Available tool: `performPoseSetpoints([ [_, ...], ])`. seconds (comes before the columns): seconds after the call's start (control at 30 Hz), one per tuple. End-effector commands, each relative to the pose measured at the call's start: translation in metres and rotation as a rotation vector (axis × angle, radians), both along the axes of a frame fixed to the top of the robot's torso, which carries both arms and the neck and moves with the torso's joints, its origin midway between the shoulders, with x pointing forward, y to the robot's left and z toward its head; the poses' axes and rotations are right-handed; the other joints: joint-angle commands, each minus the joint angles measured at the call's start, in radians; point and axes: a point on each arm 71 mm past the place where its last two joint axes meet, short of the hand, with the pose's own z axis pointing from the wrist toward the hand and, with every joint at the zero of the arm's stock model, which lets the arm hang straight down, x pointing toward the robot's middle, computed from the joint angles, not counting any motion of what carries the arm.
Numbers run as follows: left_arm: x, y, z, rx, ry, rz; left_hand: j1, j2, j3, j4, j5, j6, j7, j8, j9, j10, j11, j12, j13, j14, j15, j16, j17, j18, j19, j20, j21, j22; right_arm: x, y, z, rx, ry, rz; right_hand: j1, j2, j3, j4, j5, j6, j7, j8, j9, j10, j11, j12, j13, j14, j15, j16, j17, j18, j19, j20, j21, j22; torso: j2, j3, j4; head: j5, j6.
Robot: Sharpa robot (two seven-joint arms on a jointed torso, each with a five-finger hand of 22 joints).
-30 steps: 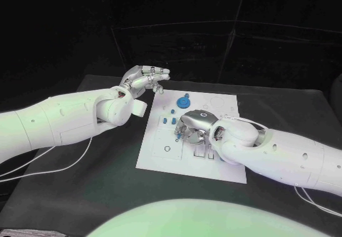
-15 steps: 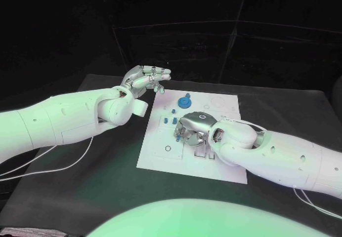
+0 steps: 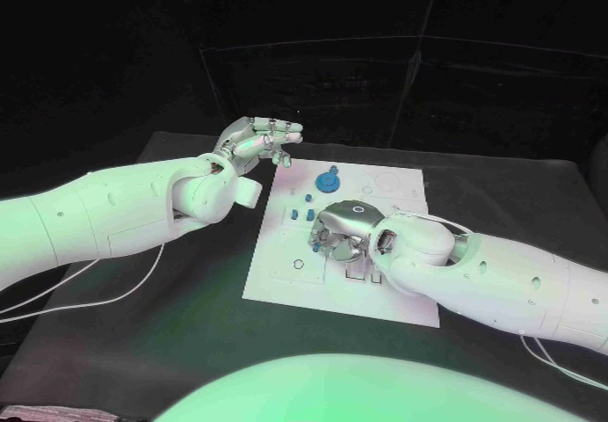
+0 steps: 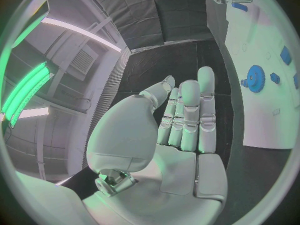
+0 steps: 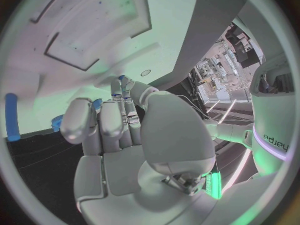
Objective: Assemble the parts on the task board
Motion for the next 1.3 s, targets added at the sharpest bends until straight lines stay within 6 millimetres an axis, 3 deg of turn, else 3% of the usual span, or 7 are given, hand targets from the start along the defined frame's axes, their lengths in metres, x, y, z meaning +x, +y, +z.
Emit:
performPoseSetpoints([
  [0.03,0.000,-0.001,0.001,-0.011,-0.001,-0.011,0.004,0.004,-0.005,0.000,0.006,0.007,-0.002,0.005,-0.001,0.004,-0.002,0.006,0.001,-0.007,0.002,-0.004,-0.001,0.014,-0.006,0.001,-0.006,-0.001,-0.001,0.002,-0.001,-0.017,0.002,0.012,-0.004,-0.001,0.005,-0.002,-0.002,0.007,0.001,0.002,0.001,0.001,0.001,-0.001,-0.001,0.030,-0.005,0.003,-0.001,-0.014,0.004,-0.003,0.005,-0.001,-0.001,0.0001,0.0003,0.001,0.000],
  [0.2,0.000,-0.001,0.001,-0.011,-0.001,-0.012,0.004,0.004,-0.005,0.000,0.006,0.007,-0.002,0.005,-0.001,0.004,-0.002,0.006,0.001,-0.007,0.002,-0.004,-0.001,0.014,-0.006,0.001,-0.006,-0.001,0.000,0.003,-0.002,-0.028,0.008,0.012,-0.008,-0.007,0.004,-0.002,-0.002,-0.001,0.004,-0.004,-0.001,-0.007,0.004,-0.006,-0.002,0.028,-0.004,0.002,-0.003,-0.014,0.002,-0.003,0.004,-0.004,-0.001,-0.0006,0.0003,0.002,0.000],
  [0.33,0.000,-0.001,0.001,-0.011,-0.001,-0.012,0.004,0.004,-0.006,0.000,0.006,0.007,-0.001,0.005,-0.001,0.004,-0.002,0.006,0.001,-0.007,0.002,-0.004,-0.002,0.014,-0.006,0.001,-0.007,-0.002,0.000,0.002,-0.003,-0.041,0.015,0.009,-0.042,-0.041,-0.009,0.009,0.012,-0.078,0.029,-0.013,-0.009,-0.083,0.028,-0.017,-0.006,0.024,0.016,0.000,-0.013,-0.009,-0.015,0.009,-0.014,-0.036,-0.001,-0.0005,0.0000,0.002,0.000],
  [0.5,0.000,-0.001,0.001,-0.010,0.000,-0.011,0.004,0.005,-0.008,0.000,0.006,0.007,-0.001,0.005,-0.001,0.003,-0.002,0.007,0.001,-0.009,0.002,-0.005,-0.005,0.013,-0.006,0.001,-0.008,-0.002,0.001,0.002,-0.004,-0.039,0.014,0.007,-0.061,-0.068,-0.035,0.015,0.025,-0.125,0.036,-0.012,-0.008,-0.146,0.041,-0.015,-0.006,0.018,0.026,-0.006,-0.028,0.000,-0.035,0.020,-0.039,-0.079,-0.001,-0.0004,-0.0007,0.002,0.000],
  [0.8,0.000,0.000,0.001,-0.010,0.001,-0.011,0.004,0.005,-0.008,0.000,0.006,0.007,-0.001,0.005,-0.001,0.003,-0.002,0.007,0.001,-0.009,0.002,-0.005,-0.005,0.013,-0.006,0.001,-0.008,-0.002,0.003,-0.004,0.003,0.051,-0.029,-0.030,-0.073,-0.078,-0.073,0.023,0.029,-0.156,0.042,-0.011,-0.007,-0.168,0.046,-0.003,-0.003,0.011,0.030,-0.019,-0.054,0.005,-0.047,0.026,-0.055,-0.107,-0.002,-0.0003,-0.0014,0.002,0.000],
  [1.17,0.000,0.006,0.001,-0.004,0.005,-0.002,0.003,0.005,-0.009,0.000,0.006,0.007,-0.001,0.005,-0.001,0.003,-0.002,0.008,0.001,-0.009,0.002,-0.006,-0.007,0.013,-0.006,0.001,-0.009,-0.003,0.002,-0.046,0.023,0.260,-0.085,-0.142,-0.064,-0.072,-0.099,0.030,0.048,-0.124,0.038,0.002,-0.001,-0.152,0.042,0.023,-0.001,0.002,0.028,-0.039,-0.091,0.009,-0.053,0.027,-0.068,-0.127,-0.003,-0.0015,-0.0055,-0.009,0.001],
  [1.3,0.000,0.007,0.001,-0.004,0.006,-0.001,0.003,0.005,-0.009,0.000,0.006,0.007,-0.001,0.005,-0.001,0.003,-0.002,0.008,0.001,-0.009,0.002,-0.006,-0.007,0.013,-0.006,0.001,-0.009,-0.003,0.008,-0.067,0.030,0.254,-0.055,-0.222,-0.067,-0.082,-0.120,0.035,0.047,-0.143,0.030,-0.009,-0.005,-0.175,0.039,0.017,-0.004,-0.008,0.026,-0.067,-0.130,0.017,-0.070,0.025,-0.094,-0.172,-0.003,-0.0015,-0.0069,-0.027,0.012],
])
